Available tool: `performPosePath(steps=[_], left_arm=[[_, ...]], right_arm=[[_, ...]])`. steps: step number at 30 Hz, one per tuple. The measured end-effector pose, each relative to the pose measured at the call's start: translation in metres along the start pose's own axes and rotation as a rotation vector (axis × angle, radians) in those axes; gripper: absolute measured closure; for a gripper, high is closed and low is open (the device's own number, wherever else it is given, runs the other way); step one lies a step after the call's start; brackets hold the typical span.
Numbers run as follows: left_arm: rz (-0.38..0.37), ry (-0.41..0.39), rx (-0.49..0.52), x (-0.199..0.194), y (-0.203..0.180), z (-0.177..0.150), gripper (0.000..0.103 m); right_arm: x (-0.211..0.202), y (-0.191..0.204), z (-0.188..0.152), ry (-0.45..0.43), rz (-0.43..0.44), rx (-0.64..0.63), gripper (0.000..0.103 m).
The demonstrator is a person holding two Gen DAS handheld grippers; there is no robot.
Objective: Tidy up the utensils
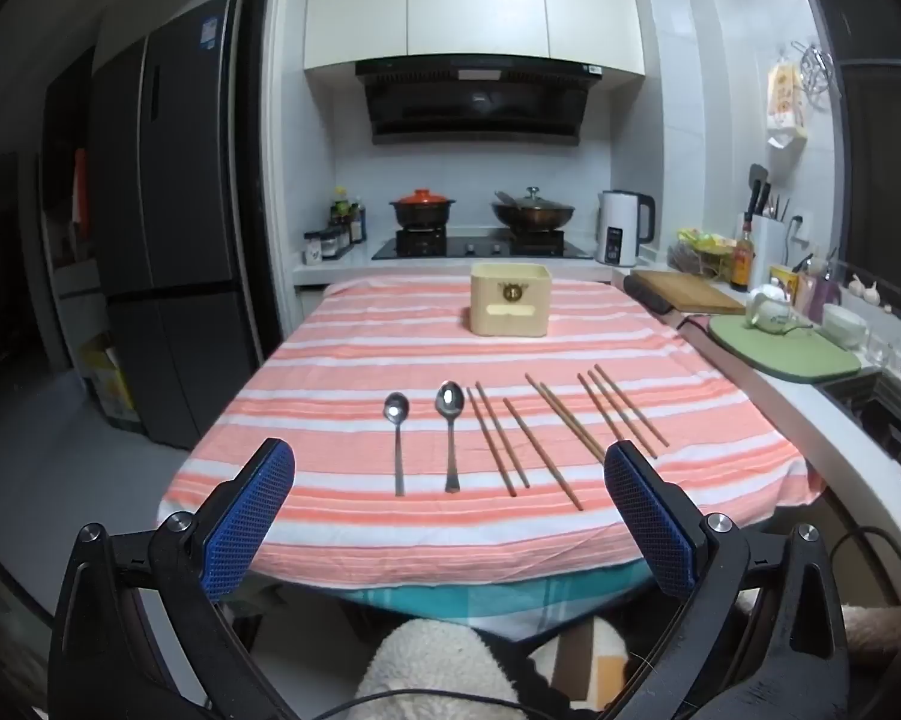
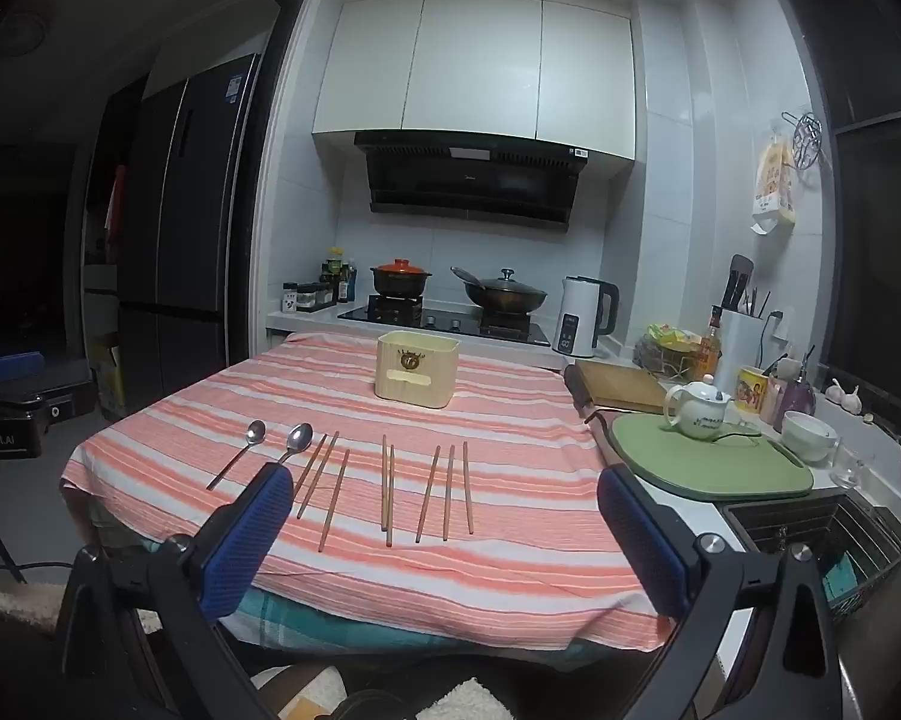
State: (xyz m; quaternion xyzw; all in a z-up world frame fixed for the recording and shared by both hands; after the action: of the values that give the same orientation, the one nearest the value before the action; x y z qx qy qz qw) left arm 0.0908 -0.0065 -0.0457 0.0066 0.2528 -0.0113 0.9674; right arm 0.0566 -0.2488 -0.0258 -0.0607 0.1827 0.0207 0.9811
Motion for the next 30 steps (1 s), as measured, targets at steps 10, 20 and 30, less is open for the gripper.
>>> performPosePath(steps=[10,20,30], left_arm=[[0.001,0.002,0.003,0.001,0.001,0.001,0.0],[-0.015,0.006,0.006,0.002,-0.001,0.001,0.0],[-0.019,0.008,0.027,0.004,-0.007,0.002,0.0]], right_arm=[[0.001,-0.001,0.001,0.0,-0.002,-0.004,0.0],[0.003,-0.001,-0.001,0.002,0.005,-0.004,0.0],[0.01,0.002,-0.002,0.012,0.011,-0.002,0.0]])
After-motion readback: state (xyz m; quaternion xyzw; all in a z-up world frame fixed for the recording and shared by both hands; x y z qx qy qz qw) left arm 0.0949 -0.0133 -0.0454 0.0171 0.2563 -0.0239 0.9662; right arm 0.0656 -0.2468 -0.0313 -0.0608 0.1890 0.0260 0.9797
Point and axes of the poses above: each gripper's, at about its wrist camera, not at the fingertips, and x roughly the way its jaws point, y to its left, z to its top, the point moved 9 cm from there along x, roughly the way its jaws point, and after that the axes turned 6 degrees about y, right-handed, at the moved point
